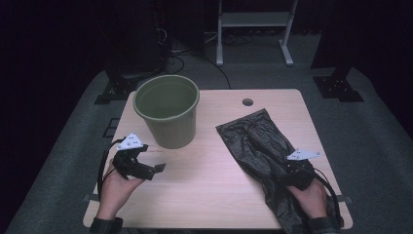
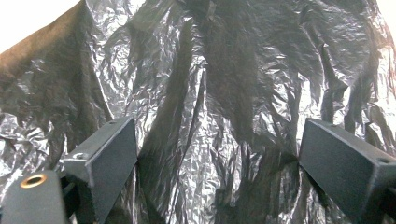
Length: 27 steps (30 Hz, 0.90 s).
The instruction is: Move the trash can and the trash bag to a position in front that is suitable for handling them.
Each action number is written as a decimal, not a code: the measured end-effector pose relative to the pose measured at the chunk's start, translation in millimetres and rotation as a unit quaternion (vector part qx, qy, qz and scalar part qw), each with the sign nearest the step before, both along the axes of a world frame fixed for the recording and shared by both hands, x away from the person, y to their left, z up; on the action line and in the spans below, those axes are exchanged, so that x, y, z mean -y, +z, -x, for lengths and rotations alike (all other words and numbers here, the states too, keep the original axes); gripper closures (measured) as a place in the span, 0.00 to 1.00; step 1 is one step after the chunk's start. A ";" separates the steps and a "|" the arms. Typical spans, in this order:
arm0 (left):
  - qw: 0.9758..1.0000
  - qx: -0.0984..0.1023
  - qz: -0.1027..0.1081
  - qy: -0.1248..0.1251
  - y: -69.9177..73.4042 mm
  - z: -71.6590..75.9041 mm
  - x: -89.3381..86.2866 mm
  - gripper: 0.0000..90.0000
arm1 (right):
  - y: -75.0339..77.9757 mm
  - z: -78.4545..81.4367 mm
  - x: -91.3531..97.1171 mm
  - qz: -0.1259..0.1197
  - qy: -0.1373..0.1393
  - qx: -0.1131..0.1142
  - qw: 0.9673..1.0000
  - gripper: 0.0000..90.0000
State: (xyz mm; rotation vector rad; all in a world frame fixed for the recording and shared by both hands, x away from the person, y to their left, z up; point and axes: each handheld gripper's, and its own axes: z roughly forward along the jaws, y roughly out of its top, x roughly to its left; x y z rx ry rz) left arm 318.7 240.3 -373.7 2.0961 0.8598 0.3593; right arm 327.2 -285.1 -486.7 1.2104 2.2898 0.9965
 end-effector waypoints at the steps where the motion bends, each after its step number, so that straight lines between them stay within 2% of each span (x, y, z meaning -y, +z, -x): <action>1: 1.000 -0.002 0.001 0.001 2.1 -0.6 -0.7 0.00 | 0.0 0.0 0.0 0.000 0.000 0.000 1.000 0.12; 5: 1.000 -0.002 -0.001 0.008 13.0 -2.2 -2.5 0.00 | 0.0 0.0 0.0 0.000 0.000 0.000 1.000 0.12; 11: 1.000 0.010 0.004 0.008 28.4 -3.5 -5.2 0.00 | 0.0 -0.1 0.1 0.000 0.000 0.000 1.000 0.12; 12: 1.000 0.017 0.001 0.011 36.6 -4.6 -5.2 0.00 | 0.0 -0.1 0.1 0.000 -0.001 0.000 1.000 0.12; 14: 1.000 0.020 0.001 0.011 43.9 -6.0 -4.6 0.00 | -0.1 -0.2 0.2 0.000 -0.001 0.000 1.000 0.12; 27: 0.999 0.036 -0.001 0.011 82.4 -15.4 0.0 0.00 | -0.1 -0.2 0.3 0.000 -0.002 0.000 1.000 0.12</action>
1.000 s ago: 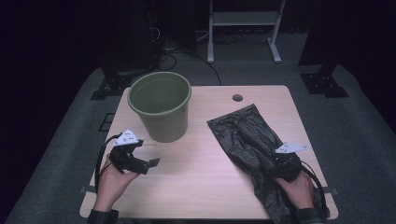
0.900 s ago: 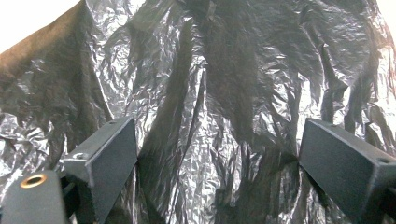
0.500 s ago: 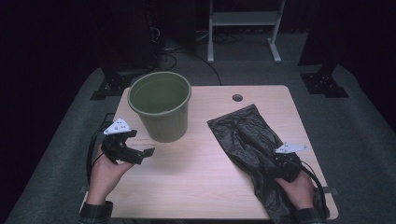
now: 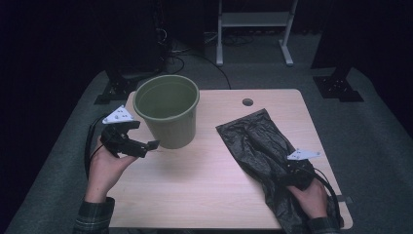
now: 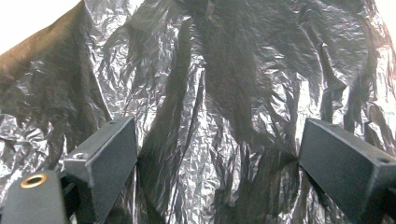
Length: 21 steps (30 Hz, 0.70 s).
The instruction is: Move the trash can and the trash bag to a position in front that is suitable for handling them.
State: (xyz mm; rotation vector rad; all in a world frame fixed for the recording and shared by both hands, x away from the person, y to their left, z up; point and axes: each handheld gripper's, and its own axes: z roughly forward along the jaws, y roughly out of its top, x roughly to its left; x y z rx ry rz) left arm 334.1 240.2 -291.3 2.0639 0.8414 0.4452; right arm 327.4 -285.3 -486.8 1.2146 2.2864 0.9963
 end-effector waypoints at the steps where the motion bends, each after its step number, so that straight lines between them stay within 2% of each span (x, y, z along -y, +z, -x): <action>1: 1.000 0.000 0.000 0.000 0.0 0.0 0.0 0.00 | 0.0 0.0 0.0 0.000 0.000 0.000 1.000 0.12; 4: 1.000 0.001 0.000 0.002 7.7 -6.3 -0.5 0.00 | 0.0 0.0 0.0 0.000 0.000 0.000 1.000 0.12; 13: 1.000 0.006 0.004 0.004 17.9 -21.9 -1.3 0.00 | 0.0 0.0 0.0 0.000 -0.001 0.000 1.000 0.12; 21: 1.000 0.005 0.004 0.015 25.7 -44.4 -7.8 0.00 | 0.0 0.0 0.0 0.000 -0.001 0.000 1.000 0.12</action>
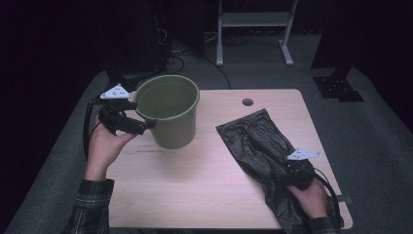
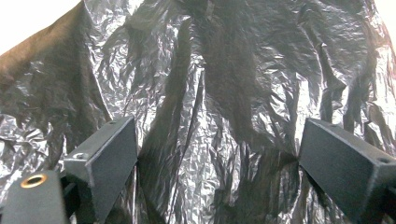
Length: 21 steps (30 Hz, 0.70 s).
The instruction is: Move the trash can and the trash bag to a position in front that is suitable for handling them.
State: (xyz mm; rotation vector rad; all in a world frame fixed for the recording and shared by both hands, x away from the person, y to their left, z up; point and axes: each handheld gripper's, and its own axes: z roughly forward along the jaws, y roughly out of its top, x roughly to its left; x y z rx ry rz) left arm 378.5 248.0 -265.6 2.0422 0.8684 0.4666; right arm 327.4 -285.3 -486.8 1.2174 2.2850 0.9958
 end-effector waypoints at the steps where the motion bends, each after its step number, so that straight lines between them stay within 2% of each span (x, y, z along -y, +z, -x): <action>1: 1.000 0.002 -0.003 0.003 0.3 -2.0 -0.7 0.00 | 0.0 0.0 0.0 0.000 0.000 0.000 1.000 0.12; 5: 1.000 0.006 0.000 0.003 0.0 -11.4 -3.8 0.00 | 0.0 0.0 0.0 0.000 0.000 0.000 1.000 0.12; 10: 1.000 0.004 0.002 0.014 -2.6 -24.2 -8.8 0.00 | 0.0 0.0 0.0 0.000 0.000 0.000 1.000 0.12; 18: 1.000 -0.007 -0.008 0.029 -9.0 -47.7 -16.8 0.00 | 0.0 0.0 0.0 -0.001 -0.001 0.000 1.000 0.12; 21: 0.999 -0.005 -0.016 0.034 -12.5 -54.7 -19.0 0.00 | -0.1 -0.1 0.0 0.000 -0.001 0.001 1.000 0.12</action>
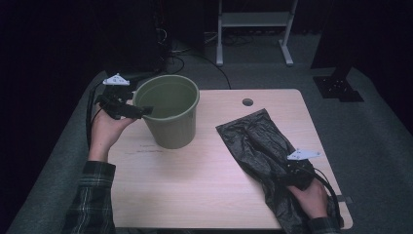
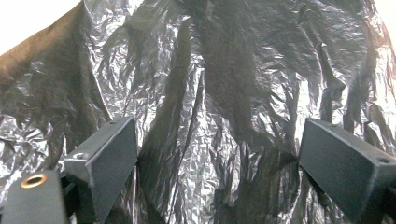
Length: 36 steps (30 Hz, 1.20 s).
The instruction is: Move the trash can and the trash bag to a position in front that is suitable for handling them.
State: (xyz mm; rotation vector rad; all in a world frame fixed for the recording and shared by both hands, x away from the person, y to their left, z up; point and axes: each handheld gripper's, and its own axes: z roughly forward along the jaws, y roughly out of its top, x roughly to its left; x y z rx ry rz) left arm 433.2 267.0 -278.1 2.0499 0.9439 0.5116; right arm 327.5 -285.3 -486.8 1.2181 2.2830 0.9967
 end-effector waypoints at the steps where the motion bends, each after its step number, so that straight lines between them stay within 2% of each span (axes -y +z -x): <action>1: 1.000 0.000 -0.003 0.001 -1.1 -1.6 -0.2 0.00 | 0.0 0.0 0.0 0.000 0.000 0.000 1.000 0.12; 5: 1.000 -0.002 -0.011 0.010 -8.2 -10.9 -1.1 0.00 | 0.0 0.0 0.1 0.000 0.000 0.000 1.000 0.12; 11: 0.999 -0.016 -0.020 0.022 -15.9 -21.7 -0.3 0.00 | 0.0 0.0 0.1 0.000 0.000 0.000 1.000 0.12; 22: 0.999 -0.032 -0.013 0.034 -25.5 -30.1 -5.8 0.00 | 0.1 0.1 0.1 0.000 -0.001 0.000 1.000 0.12; 26: 0.998 -0.047 -0.017 0.032 -29.9 -32.0 -8.5 0.00 | 0.0 0.1 0.1 0.000 -0.001 0.000 1.000 0.12; 30: 0.998 -0.054 -0.001 0.029 -32.9 -32.1 -9.9 0.00 | 0.1 0.2 0.1 0.000 -0.002 -0.001 1.000 0.12; 34: 0.998 -0.056 0.000 0.027 -33.1 -32.1 -9.1 0.00 | 0.1 0.2 0.1 0.000 -0.002 0.000 1.000 0.12; 36: 0.998 -0.065 0.008 0.021 -34.4 -33.3 -8.6 0.00 | 0.0 0.2 0.1 0.000 -0.002 0.000 1.000 0.12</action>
